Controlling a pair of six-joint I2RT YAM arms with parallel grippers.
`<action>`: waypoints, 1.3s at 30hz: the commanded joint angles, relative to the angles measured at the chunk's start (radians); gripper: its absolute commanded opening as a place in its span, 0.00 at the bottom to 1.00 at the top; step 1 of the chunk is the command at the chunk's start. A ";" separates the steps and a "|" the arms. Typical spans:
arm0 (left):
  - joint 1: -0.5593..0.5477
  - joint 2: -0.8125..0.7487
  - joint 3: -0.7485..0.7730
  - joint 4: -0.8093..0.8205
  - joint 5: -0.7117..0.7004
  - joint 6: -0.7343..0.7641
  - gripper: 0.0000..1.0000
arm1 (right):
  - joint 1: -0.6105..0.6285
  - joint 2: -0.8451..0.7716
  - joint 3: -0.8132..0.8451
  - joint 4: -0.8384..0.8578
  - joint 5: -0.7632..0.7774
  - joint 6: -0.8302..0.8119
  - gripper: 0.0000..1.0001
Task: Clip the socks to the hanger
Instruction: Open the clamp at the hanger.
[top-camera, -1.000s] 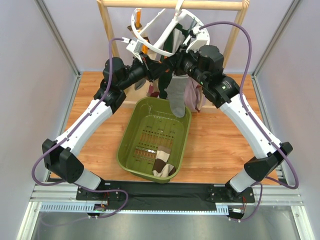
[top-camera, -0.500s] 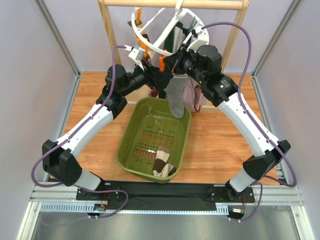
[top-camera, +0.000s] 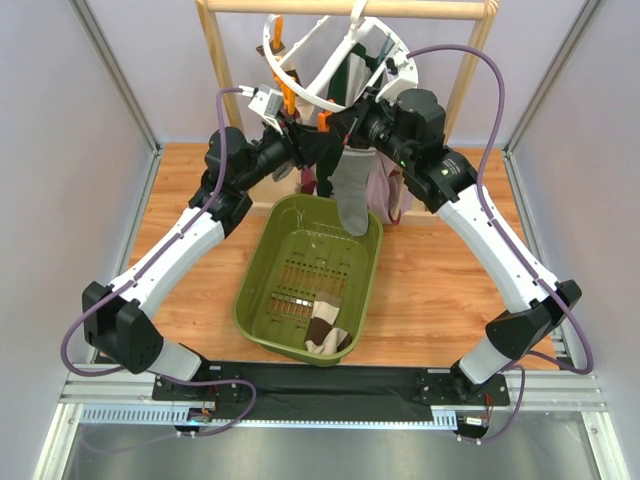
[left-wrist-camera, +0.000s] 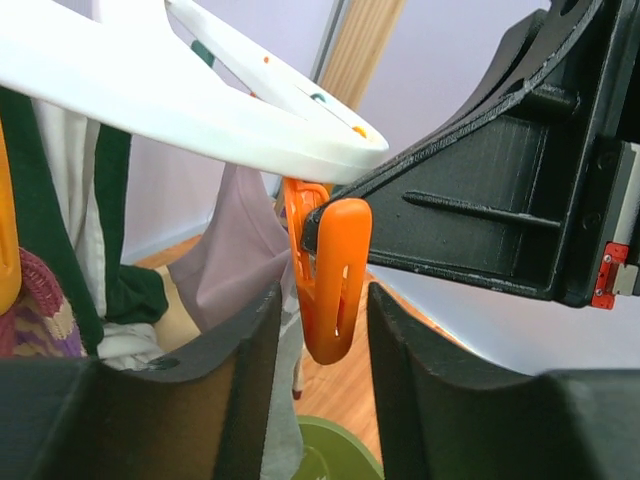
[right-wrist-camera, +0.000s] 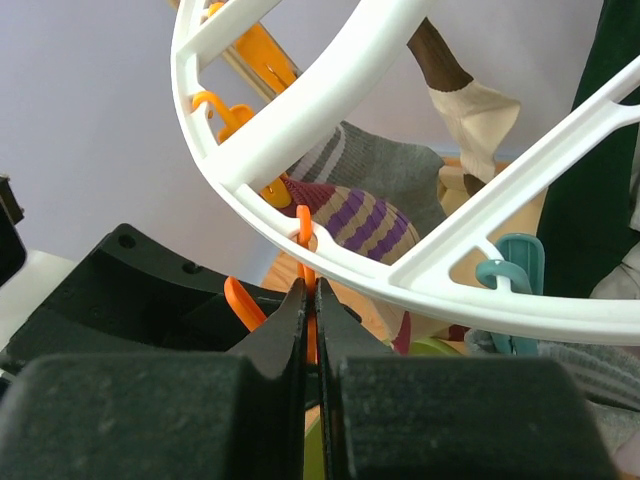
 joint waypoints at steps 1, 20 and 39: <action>0.005 -0.011 0.069 -0.015 -0.010 0.059 0.39 | -0.005 -0.026 0.014 0.033 -0.010 0.020 0.00; 0.003 -0.009 0.100 -0.101 -0.013 0.082 0.00 | -0.004 -0.079 0.001 -0.011 -0.027 0.012 0.55; -0.007 -0.006 0.125 -0.127 -0.018 0.078 0.00 | 0.088 0.012 0.133 -0.108 0.179 -0.115 0.54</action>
